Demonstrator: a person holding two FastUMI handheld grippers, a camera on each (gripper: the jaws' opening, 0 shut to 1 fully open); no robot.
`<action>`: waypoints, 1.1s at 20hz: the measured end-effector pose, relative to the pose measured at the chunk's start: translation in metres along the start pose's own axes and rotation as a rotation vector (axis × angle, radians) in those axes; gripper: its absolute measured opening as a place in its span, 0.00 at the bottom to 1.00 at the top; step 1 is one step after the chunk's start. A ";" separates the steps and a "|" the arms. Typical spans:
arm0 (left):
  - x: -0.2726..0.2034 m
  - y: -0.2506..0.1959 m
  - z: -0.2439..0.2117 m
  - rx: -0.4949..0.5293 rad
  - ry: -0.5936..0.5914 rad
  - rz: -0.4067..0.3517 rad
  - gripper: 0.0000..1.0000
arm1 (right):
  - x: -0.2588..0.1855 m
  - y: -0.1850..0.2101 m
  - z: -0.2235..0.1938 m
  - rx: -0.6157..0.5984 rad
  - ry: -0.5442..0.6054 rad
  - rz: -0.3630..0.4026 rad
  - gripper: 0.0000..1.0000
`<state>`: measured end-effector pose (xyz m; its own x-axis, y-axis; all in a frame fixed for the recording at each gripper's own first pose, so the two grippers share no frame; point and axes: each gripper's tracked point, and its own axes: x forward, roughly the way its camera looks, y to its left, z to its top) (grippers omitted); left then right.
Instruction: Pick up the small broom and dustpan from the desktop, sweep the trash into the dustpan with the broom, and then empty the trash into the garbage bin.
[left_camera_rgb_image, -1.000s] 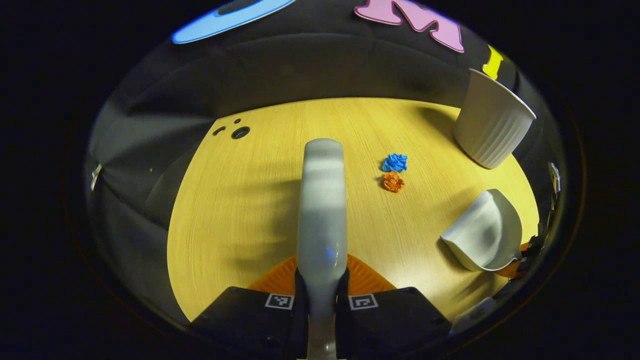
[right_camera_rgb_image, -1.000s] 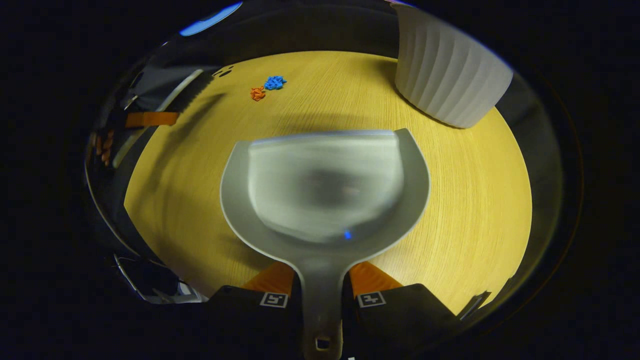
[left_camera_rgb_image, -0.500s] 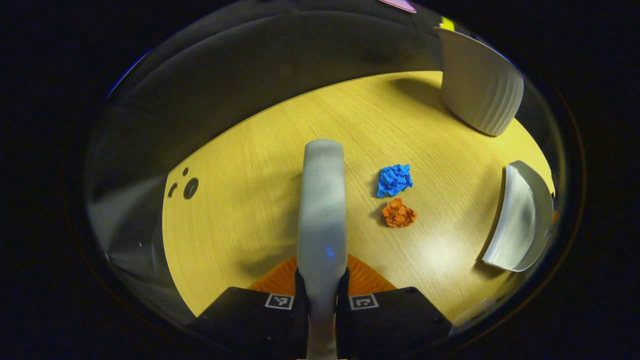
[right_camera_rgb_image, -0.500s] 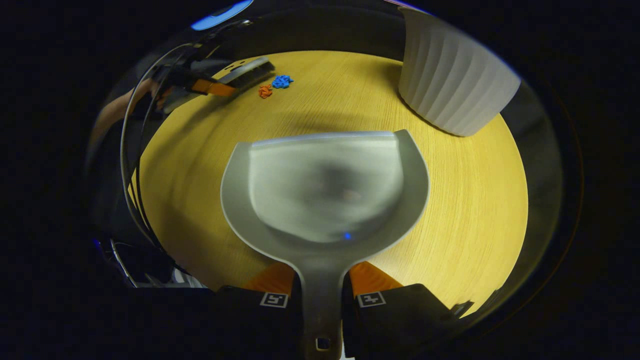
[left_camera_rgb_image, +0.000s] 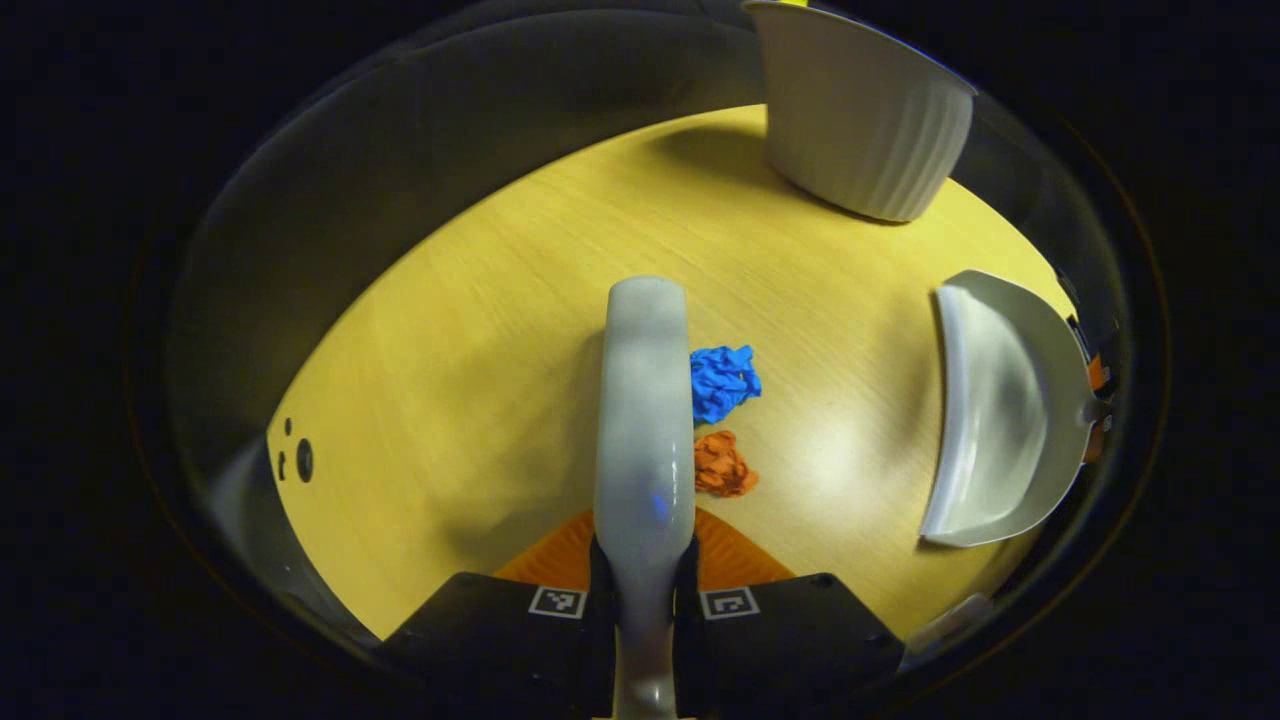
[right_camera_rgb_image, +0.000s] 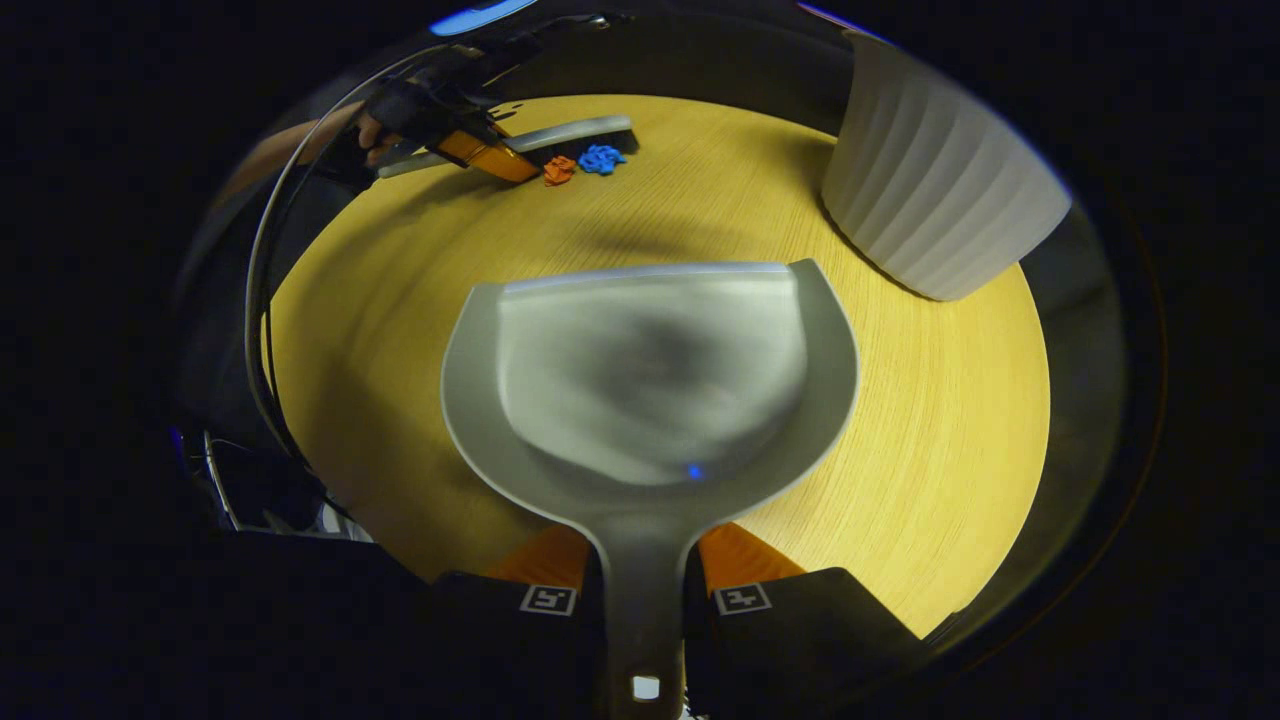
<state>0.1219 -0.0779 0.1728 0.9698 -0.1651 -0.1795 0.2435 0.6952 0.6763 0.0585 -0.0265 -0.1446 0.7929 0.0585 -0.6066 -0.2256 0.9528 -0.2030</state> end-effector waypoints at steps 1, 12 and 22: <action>-0.002 -0.013 0.000 0.020 0.005 -0.024 0.27 | 0.001 0.000 0.001 -0.004 -0.002 0.001 0.35; -0.019 -0.164 -0.025 0.138 0.075 -0.334 0.25 | 0.003 0.014 -0.007 -0.030 -0.027 0.011 0.35; -0.045 -0.198 -0.033 0.078 0.025 -0.330 0.27 | -0.002 0.024 -0.023 -0.049 -0.055 -0.010 0.35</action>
<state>0.0297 -0.1851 0.0234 0.8379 -0.3543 -0.4151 0.5457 0.5510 0.6313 0.0388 -0.0108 -0.1660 0.8248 0.0668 -0.5615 -0.2440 0.9378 -0.2469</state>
